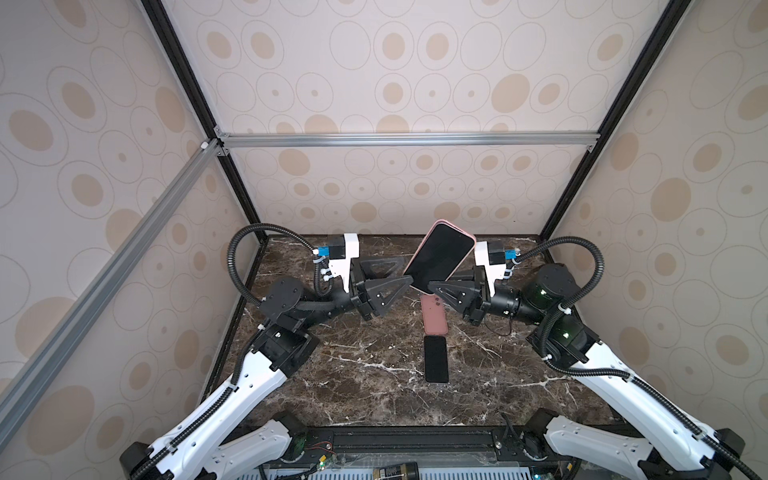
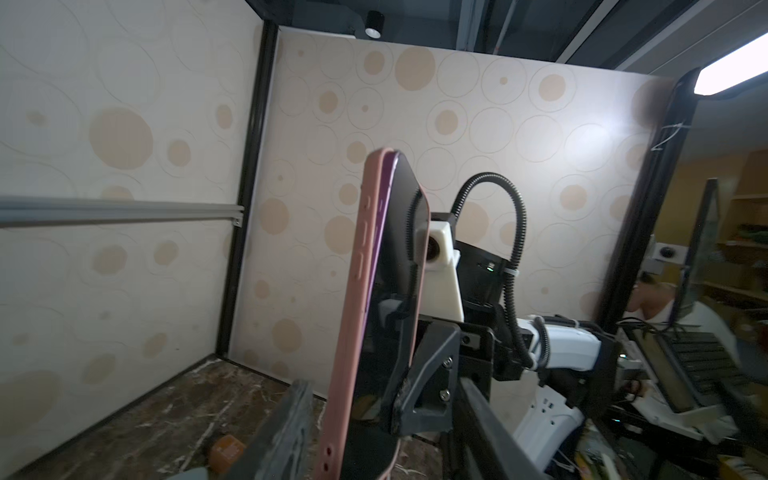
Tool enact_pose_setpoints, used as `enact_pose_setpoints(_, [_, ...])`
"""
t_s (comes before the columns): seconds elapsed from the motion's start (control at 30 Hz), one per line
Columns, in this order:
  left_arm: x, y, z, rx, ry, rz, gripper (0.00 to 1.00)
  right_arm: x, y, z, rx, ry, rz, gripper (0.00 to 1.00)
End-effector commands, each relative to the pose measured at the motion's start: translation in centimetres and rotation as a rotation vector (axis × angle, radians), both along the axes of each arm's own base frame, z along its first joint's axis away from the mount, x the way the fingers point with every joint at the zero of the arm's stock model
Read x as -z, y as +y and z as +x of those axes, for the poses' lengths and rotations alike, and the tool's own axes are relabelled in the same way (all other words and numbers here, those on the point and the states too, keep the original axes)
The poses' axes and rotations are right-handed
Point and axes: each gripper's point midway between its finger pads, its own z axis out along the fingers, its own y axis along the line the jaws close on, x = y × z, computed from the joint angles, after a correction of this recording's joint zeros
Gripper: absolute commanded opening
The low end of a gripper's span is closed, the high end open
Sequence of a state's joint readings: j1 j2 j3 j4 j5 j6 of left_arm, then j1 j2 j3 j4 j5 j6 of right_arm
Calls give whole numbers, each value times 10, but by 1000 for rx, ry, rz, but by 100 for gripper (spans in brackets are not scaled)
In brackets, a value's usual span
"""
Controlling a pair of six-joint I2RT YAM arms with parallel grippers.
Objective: Take the phone out of the phone case
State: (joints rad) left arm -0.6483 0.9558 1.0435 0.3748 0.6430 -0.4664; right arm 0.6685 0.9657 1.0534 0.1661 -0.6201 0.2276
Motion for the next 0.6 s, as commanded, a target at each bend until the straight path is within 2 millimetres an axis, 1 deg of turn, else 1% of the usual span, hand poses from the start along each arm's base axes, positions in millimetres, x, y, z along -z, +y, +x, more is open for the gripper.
enact_pose_setpoints(0.0, [-18, 18, 4, -181, -136, 85, 58, -10, -18, 11, 174, -156, -53, 0])
enact_pose_setpoints(0.1, [-29, 27, 5, -275, -203, 109, 58, 5, -22, 15, 213, -202, -175, 0])
enact_pose_setpoints(0.17, [-31, 28, 7, -316, -240, 136, 59, 16, -25, 20, 246, -227, -249, 0])
enact_pose_setpoints(0.23, [-31, 27, 9, -346, -271, 167, 59, 24, -29, 23, 261, -215, -302, 0])
enact_pose_setpoints(0.3, [-30, 23, 11, -356, -292, 195, 59, 29, -32, 25, 283, -181, -324, 0])
enact_pose_setpoints(0.37, [-26, 17, 13, -362, -309, 217, 58, 32, -34, 24, 284, -185, -339, 0])
enact_pose_setpoints(0.47, [-18, 6, 14, -360, -331, 255, 52, 38, -33, 25, 282, -187, -357, 0])
enact_pose_setpoints(0.57, [-12, -4, 15, -362, -351, 291, 51, 41, -32, 25, 272, -170, -371, 0])
